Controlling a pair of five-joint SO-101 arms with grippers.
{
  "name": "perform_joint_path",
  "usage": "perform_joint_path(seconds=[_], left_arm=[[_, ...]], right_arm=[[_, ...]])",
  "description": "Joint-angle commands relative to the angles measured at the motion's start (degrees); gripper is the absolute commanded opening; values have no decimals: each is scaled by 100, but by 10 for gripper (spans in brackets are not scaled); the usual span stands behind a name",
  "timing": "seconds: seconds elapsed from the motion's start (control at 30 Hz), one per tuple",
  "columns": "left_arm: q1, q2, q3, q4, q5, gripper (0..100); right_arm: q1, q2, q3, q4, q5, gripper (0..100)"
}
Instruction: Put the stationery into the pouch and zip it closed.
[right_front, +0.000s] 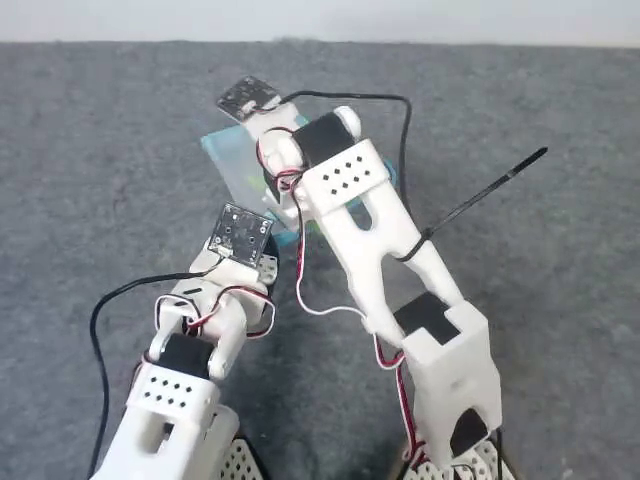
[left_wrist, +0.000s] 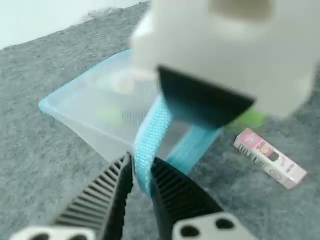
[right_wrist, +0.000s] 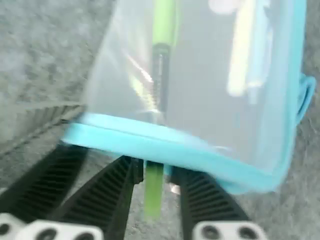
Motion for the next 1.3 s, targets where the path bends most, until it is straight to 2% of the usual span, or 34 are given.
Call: perform_joint_path(seconds=[0.0,0.1,0.23,0.33,0.53,0.7,0.83,0.97,1.27], left_arm=[[149,9,-154,53,-105,11],[70,9,-154,44,-88,11],[-431,9,-189,-114,-79,11],[-703,9,-171,-246,-79,11],[-791,9,-171,-246,-79,11],[-791,9,-163,-246,-79,11],[-800,9,-119,-211,-79,11],[-1081,9,-75,-246,-97,11],[-1090,18,-57,-229,-88,11]], right_arm=[[-75,-154,-440,207,-18,217],[57,-198,-431,215,-35,199],[418,-760,0,224,-26,188],[593,-1534,782,207,35,188],[646,-3398,3015,-163,167,188],[681,-4602,5749,-1464,193,188],[813,-4866,7490,-2624,193,188],[1024,-4866,8246,-3424,158,188],[1218,-4857,9266,-4927,-79,188]])
